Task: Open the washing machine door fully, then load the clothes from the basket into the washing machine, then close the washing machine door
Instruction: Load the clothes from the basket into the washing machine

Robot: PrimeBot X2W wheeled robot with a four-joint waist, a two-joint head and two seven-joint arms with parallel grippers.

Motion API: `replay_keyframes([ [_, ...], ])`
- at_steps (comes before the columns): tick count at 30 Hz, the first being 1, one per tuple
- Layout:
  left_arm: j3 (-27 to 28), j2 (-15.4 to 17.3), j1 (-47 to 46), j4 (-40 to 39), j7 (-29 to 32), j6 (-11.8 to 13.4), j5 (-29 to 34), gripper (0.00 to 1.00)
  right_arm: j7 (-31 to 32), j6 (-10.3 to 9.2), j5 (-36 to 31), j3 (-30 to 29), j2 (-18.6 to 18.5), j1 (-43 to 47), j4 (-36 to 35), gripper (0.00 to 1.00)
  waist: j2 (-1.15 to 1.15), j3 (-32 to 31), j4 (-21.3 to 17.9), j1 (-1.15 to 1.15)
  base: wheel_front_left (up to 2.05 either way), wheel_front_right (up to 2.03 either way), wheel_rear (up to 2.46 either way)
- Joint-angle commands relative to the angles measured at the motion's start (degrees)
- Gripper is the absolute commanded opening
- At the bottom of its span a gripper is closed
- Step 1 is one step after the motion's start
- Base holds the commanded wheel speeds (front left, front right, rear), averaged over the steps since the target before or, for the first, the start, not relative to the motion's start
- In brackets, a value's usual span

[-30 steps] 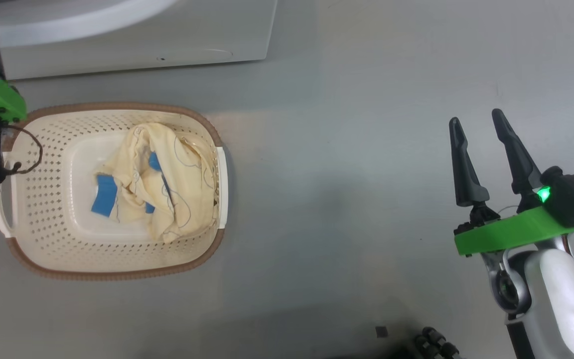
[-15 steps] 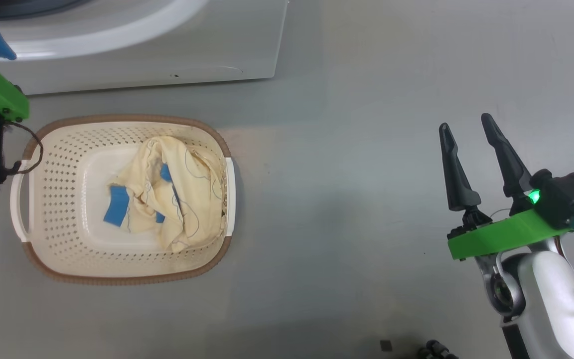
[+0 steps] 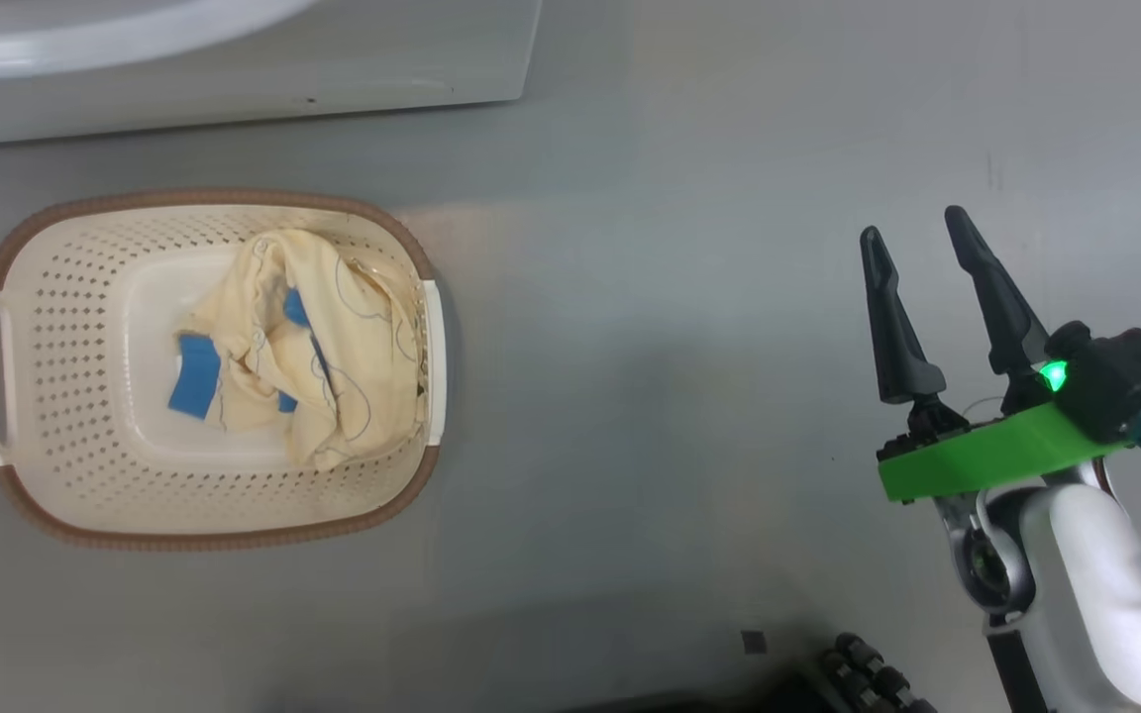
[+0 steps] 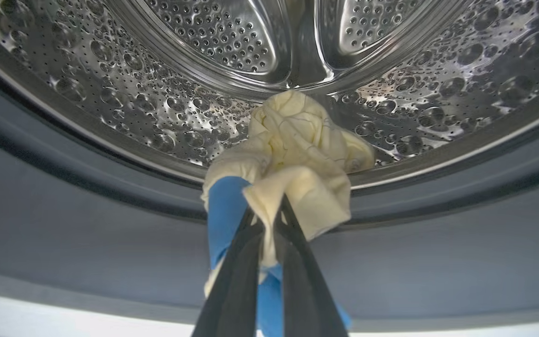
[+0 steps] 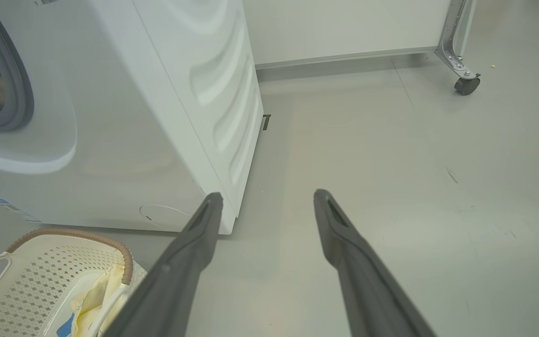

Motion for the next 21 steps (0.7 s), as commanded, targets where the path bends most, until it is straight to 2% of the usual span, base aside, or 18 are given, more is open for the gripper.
replay_keyframes([
  [1,0.98,5.22,-4.12,-0.12,1.89,1.19,0.75,0.0,-0.56,-0.02,0.41,0.95,0.37,-0.67,-2.29,1.0,0.0,2.15,-0.7,0.0,0.0,0.0,0.0],
  [5,0.05,6.64,-8.05,0.67,4.41,1.29,1.81,0.0,-0.56,-0.02,0.5,0.91,0.54,-1.19,-2.83,1.0,0.0,4.21,-1.01,0.0,0.0,0.0,0.0],
  [13,-4.93,9.8,-19.33,-0.28,9.09,-0.42,6.14,0.0,-0.56,-0.02,0.63,2.22,0.87,-3.55,-4.09,1.0,0.0,10.09,-1.78,0.0,0.0,0.0,0.0],
  [21,-8.33,12.21,-28.88,-1.26,8.99,-1.02,9.01,0.0,-0.56,-0.02,1.7,4.29,1.2,-5.66,-3.87,1.0,0.0,13.47,-3.66,0.0,0.0,0.0,0.0],
])
